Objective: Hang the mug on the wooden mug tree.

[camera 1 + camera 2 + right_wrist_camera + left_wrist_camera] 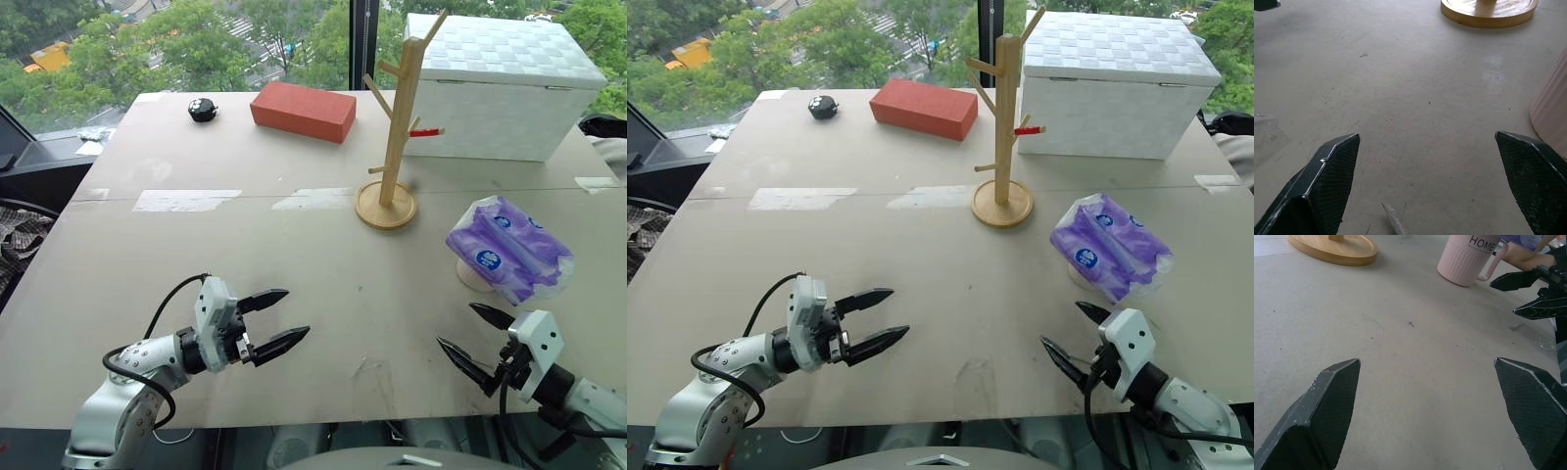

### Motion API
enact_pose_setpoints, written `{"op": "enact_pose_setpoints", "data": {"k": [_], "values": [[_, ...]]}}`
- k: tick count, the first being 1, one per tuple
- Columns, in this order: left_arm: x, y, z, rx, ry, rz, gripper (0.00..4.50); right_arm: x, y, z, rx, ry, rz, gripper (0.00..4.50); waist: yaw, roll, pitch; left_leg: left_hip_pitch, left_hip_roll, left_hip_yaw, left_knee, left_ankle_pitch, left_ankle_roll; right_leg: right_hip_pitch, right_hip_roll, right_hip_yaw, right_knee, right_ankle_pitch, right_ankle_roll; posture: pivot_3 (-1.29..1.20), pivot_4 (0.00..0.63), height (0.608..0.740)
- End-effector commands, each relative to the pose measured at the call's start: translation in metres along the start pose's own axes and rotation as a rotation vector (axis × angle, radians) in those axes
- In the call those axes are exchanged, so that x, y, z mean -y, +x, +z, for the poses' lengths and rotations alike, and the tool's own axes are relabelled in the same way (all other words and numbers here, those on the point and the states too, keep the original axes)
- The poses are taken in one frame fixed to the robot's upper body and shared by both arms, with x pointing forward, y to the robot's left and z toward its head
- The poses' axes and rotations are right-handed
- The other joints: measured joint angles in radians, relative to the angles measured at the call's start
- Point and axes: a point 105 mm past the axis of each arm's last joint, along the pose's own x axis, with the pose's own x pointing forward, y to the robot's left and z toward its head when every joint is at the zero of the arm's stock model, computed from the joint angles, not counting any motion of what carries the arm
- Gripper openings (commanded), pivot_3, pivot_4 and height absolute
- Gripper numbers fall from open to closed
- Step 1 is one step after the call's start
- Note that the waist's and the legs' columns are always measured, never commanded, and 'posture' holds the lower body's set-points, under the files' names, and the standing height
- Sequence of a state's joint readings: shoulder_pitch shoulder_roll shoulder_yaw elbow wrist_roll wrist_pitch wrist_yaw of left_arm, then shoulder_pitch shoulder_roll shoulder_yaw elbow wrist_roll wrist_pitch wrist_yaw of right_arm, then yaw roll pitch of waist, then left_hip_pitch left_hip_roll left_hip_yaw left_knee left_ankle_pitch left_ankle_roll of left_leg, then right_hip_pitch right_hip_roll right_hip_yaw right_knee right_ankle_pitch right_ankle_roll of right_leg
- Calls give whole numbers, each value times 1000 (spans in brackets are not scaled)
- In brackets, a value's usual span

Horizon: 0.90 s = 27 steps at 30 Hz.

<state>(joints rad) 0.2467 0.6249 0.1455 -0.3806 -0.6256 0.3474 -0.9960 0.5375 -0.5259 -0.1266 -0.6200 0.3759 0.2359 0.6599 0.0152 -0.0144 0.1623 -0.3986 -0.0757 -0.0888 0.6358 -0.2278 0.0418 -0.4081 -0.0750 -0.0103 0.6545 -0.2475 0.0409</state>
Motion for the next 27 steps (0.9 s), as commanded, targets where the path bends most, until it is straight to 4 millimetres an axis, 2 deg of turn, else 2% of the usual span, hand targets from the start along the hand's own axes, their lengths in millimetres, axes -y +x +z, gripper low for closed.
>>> {"op": "enact_pose_setpoints", "data": {"k": [1,6,12,16,19,22,24,27], "values": [[2,4,13,38,38,-17,4500,2,0,11,40,-37,-1,4470,0,0,0,0,0,0,0,0,0,0,0,0,0,0,0,0,150,740],[2,11,24,80,44,-61,4500,-2,8,21,59,-92,20,4470,1,-1,0,0,0,0,0,0,0,0,0,0,1,0,0,0,150,740],[19,6,37,86,95,-228,4500,-20,10,37,63,-154,140,4470,-2,0,0,0,0,0,0,0,0,0,0,0,0,3,-4,0,150,740],[21,5,45,87,126,-299,4500,-27,8,53,68,-262,192,4470,1,-1,0,0,0,0,0,0,0,0,0,0,0,2,-4,0,150,740],[19,10,57,120,159,-321,4500,-20,9,85,130,-380,130,4470,3,-1,0,0,0,0,1,0,0,0,0,-1,0,1,-1,0,150,740],[21,17,64,136,208,-368,4500,-1,5,121,115,-579,22,4470,-1,-1,0,0,0,1,2,0,0,0,0,-1,1,2,-1,0,150,740],[22,19,67,146,215,-385,4500,6,1,135,88,-653,0,4470,0,-2,0,0,0,2,2,0,0,0,0,-1,0,3,-1,0,150,740],[21,23,68,158,216,-390,4500,22,-4,145,-29,-788,-51,4470,3,-2,0,-1,1,1,1,0,0,0,0,-2,-1,5,-5,0,150,740]]}}
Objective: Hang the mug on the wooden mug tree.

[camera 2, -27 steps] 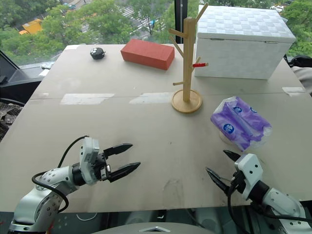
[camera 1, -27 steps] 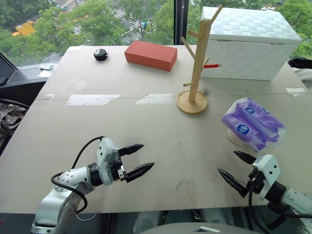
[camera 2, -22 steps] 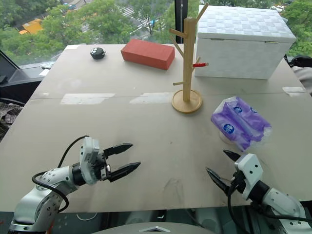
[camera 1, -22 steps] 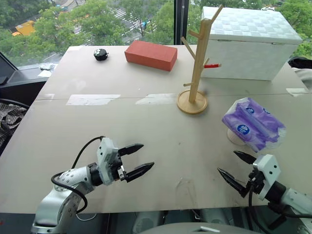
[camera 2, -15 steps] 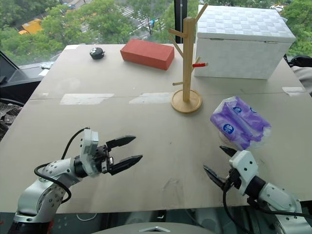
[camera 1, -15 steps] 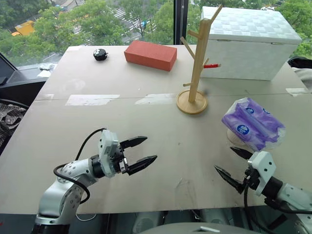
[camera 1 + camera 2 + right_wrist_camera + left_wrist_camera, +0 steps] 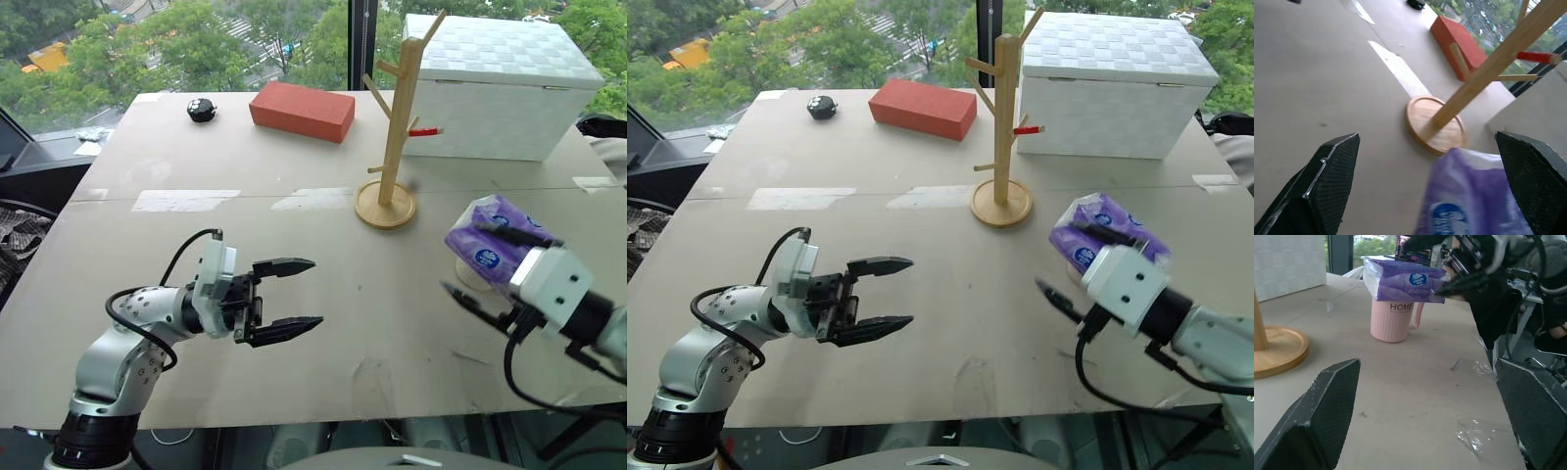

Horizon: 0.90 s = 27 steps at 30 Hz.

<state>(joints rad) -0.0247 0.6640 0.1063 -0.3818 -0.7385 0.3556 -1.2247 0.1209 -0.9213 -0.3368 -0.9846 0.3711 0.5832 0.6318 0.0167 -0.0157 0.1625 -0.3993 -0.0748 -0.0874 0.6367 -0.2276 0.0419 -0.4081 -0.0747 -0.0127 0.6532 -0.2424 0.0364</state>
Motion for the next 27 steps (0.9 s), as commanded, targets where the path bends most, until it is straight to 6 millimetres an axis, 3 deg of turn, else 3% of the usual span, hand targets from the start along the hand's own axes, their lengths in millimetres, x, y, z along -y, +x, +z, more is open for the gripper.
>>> {"op": "enact_pose_setpoints", "data": {"k": [1,11,23,24,25,27], "values": [[0,3,5,21,33,-23,4500,20,-9,-2,-123,-123,-43,4470,2,0,0,-1,0,0,0,0,0,0,0,-1,-1,1,0,0,150,740],[2,8,1,25,24,-30,4500,20,-20,-37,-391,-85,-10,4470,1,0,0,-4,1,1,0,-1,1,0,0,-1,-10,3,3,0,150,740],[8,11,-3,25,20,-22,4500,14,-22,-45,-452,29,3,4470,1,0,0,-4,4,1,0,-1,1,0,2,-1,-10,4,4,0,150,740],[8,10,-3,25,19,-19,4500,13,-22,-45,-450,40,3,3969,0,0,0,-4,4,1,0,-1,1,0,2,-1,-9,4,4,0,150,740],[8,10,-3,25,18,-17,4500,13,-22,-45,-448,45,3,3743,0,0,0,-4,4,1,0,-1,1,0,2,-1,-10,4,4,0,150,740],[7,10,-3,26,19,-13,4500,12,-22,-44,-442,51,8,2674,0,0,0,-4,4,1,0,-1,1,0,2,-1,-10,4,4,0,150,740]]}}
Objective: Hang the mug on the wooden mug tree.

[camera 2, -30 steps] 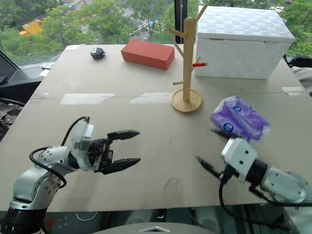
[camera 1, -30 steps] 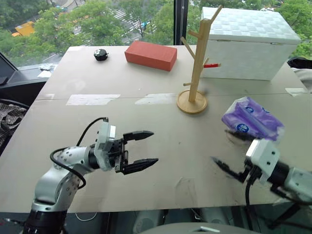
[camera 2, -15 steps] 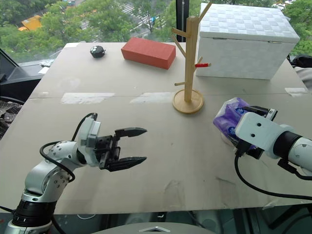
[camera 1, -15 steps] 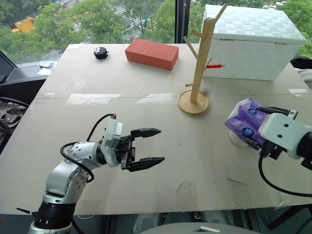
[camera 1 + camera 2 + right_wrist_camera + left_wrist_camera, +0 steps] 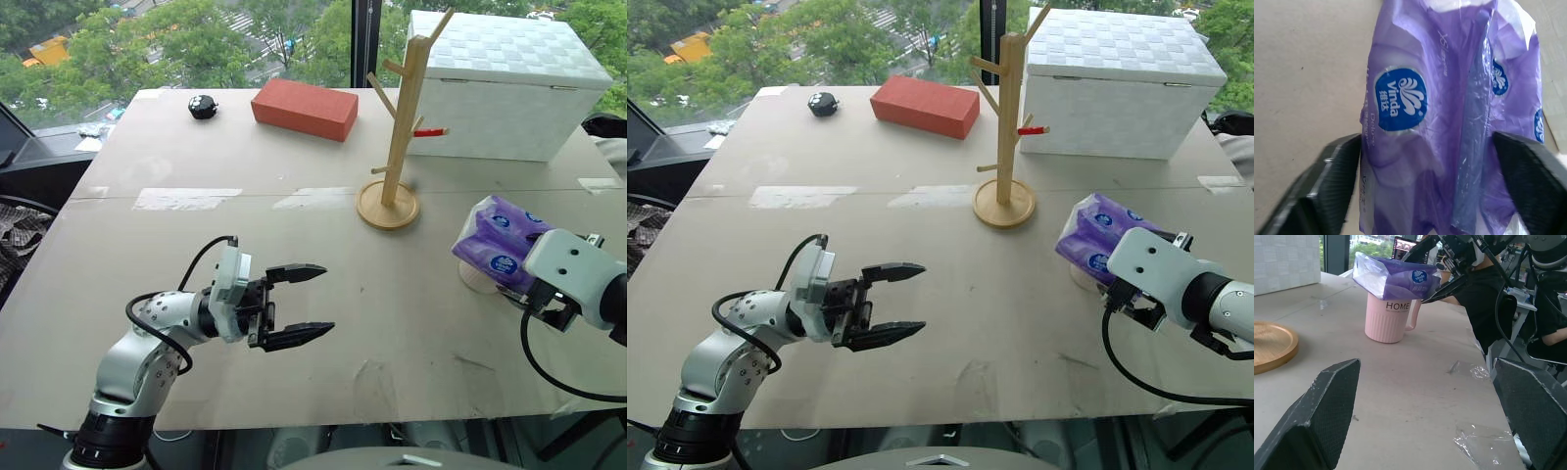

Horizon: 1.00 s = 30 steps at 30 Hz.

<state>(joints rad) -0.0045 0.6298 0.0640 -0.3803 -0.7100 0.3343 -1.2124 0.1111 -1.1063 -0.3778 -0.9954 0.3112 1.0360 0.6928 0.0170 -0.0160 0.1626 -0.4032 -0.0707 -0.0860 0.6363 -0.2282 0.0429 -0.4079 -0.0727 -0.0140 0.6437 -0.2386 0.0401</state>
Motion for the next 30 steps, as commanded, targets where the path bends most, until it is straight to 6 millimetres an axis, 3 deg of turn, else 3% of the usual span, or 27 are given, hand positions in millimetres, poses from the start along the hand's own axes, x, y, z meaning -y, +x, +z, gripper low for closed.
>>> {"op": "enact_pose_setpoints", "data": {"k": [1,6,9,12,15,18,20,24,29,30], "values": [[3,4,7,18,43,-8,4500,0,-3,7,30,-14,-9,2029,0,0,0,0,0,0,0,0,0,0,0,0,0,0,0,0,150,740],[-2,5,9,27,48,6,4500,2,-6,11,79,28,-13,20,0,0,0,0,0,0,0,0,0,0,0,0,0,0,0,0,150,740],[-3,6,10,31,50,8,4500,10,-12,17,145,106,-25,20,-1,0,0,0,0,0,1,0,0,0,1,0,0,1,0,0,150,740],[-3,9,12,41,53,2,4500,40,-28,20,245,269,-92,20,-2,1,1,0,1,1,1,0,0,0,1,0,0,2,0,0,150,740],[-2,12,16,57,58,-8,4500,74,-43,8,240,338,-206,20,4,1,1,1,1,2,1,0,0,1,1,0,0,3,0,0,150,740],[0,18,24,92,55,-15,4500,97,-45,-18,124,312,-320,20,6,1,1,1,1,2,1,0,0,1,1,1,-1,3,0,0,150,740],[2,23,32,116,57,-26,4500,105,-36,-45,11,263,-353,20,7,1,1,0,1,2,1,0,0,1,1,1,-1,3,0,0,150,740],[4,35,51,184,61,-26,4500,109,3,-99,-116,255,-364,20,-3,0,1,2,1,5,2,0,0,2,1,4,0,3,1,0,150,740],[2,41,64,229,68,6,4500,103,40,-139,-183,283,-289,20,-12,2,1,5,3,9,2,0,0,3,4,6,0,5,1,0,150,740],[1,41,65,238,66,13,4500,106,43,-143,-183,300,-298,705,-11,4,2,5,3,9,2,1,0,3,4,7,1,5,0,0,150,740]]}}
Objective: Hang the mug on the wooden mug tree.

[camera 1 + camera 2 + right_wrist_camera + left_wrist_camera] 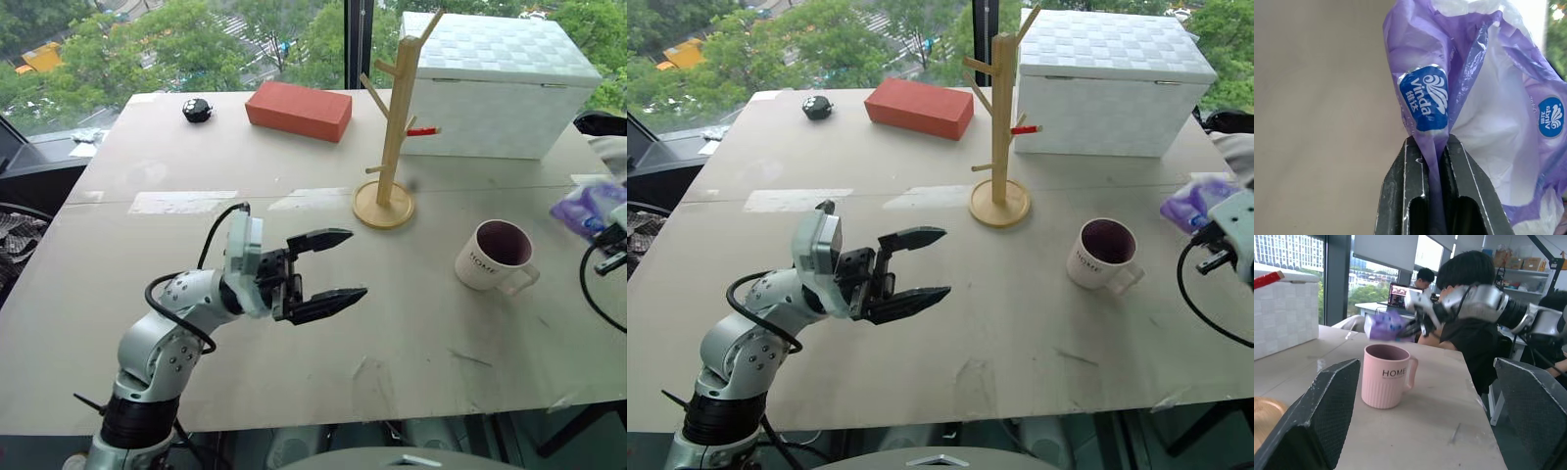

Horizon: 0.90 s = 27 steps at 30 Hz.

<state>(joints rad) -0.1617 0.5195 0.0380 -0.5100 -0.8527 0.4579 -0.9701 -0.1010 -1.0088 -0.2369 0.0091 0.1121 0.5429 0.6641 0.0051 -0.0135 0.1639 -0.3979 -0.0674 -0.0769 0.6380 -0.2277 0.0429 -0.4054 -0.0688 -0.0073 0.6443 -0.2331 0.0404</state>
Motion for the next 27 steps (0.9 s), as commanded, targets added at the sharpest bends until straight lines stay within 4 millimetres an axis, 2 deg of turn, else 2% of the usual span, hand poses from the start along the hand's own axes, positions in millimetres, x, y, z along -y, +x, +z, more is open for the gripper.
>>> {"op": "enact_pose_setpoints", "data": {"k": [1,5,7,9,11,14,17,20,23,27], "values": [[5,5,15,41,33,-1,4500,16,8,2,26,-22,-38,1057,1,2,1,0,0,0,0,0,0,0,0,0,0,0,0,0,150,740],[5,10,20,54,37,20,4500,29,-7,15,82,-22,-47,2907,8,2,1,0,0,0,0,0,0,0,0,0,0,0,0,0,150,740],[5,13,21,52,35,27,4500,32,-29,22,111,1,-24,3813,16,3,1,-1,0,0,0,0,0,0,0,0,0,0,0,0,150,740],[5,15,20,44,35,29,4500,22,-56,30,139,89,60,3813,22,3,1,-2,0,0,0,0,0,0,0,0,0,0,0,0,150,740],[3,16,16,26,29,24,4500,-8,-86,30,136,176,176,3813,32,3,1,-2,0,-1,0,0,0,0,0,-1,-1,0,0,0,150,740],[-2,15,14,20,23,22,4500,-48,-103,28,114,218,239,3813,33,2,0,-2,1,-2,0,-1,0,0,2,-2,-1,0,0,0,150,740],[-7,15,12,16,19,8,4500,-91,-96,23,126,305,215,3813,32,0,0,-1,2,-2,0,-1,0,0,2,-2,-1,0,1,0,150,740],[-9,14,10,9,15,-9,4500,-117,-88,19,108,338,191,3813,31,2,0,-1,2,-2,3,-1,0,1,3,-1,-1,-1,2,0,150,740],[-9,13,8,-2,20,-27,4500,-128,-72,18,129,427,116,3813,28,2,0,-1,2,-1,5,0,0,1,2,-1,-1,1,1,0,150,740],[-9,8,8,-16,33,-30,4500,-125,-52,16,147,471,-15,3813,23,1,0,-1,2,0,7,0,0,1,1,-1,-1,1,1,0,150,740]]}}
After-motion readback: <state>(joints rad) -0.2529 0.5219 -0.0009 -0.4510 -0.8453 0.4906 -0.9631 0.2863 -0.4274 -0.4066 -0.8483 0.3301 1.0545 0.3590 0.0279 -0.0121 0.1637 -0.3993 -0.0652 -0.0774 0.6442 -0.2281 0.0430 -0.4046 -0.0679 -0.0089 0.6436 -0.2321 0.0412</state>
